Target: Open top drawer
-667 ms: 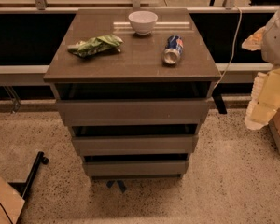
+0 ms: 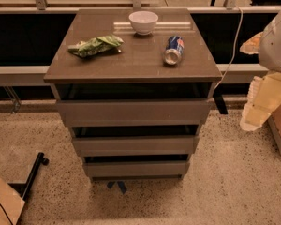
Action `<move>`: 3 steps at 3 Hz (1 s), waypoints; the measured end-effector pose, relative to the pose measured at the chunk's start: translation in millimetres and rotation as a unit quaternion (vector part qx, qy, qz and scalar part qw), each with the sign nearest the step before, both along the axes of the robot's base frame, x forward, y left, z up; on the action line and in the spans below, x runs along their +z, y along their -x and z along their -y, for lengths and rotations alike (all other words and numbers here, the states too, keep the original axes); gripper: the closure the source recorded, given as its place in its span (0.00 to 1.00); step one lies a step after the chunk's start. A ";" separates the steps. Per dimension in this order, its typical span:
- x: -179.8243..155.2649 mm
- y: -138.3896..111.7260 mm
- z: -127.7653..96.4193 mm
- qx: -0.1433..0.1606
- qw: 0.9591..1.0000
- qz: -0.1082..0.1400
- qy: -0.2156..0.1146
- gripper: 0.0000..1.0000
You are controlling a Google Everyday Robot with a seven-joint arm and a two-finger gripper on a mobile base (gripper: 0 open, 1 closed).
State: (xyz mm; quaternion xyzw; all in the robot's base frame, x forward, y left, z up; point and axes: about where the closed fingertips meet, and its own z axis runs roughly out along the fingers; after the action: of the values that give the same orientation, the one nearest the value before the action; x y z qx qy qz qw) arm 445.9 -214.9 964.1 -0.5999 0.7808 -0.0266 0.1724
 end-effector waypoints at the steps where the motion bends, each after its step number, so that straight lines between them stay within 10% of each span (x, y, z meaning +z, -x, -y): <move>1: -31.3 -18.0 4.5 -0.034 0.999 0.008 -0.018 0.00; 3: -51.8 -27.5 -3.8 -0.025 0.999 -0.003 -0.025 0.00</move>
Offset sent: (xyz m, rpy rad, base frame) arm 0.0101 -0.0089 -0.0269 -0.0471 0.0212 -0.0479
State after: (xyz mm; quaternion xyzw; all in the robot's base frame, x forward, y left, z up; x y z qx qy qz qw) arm 473.4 -211.1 912.3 -0.5757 0.7965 -0.0099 0.1844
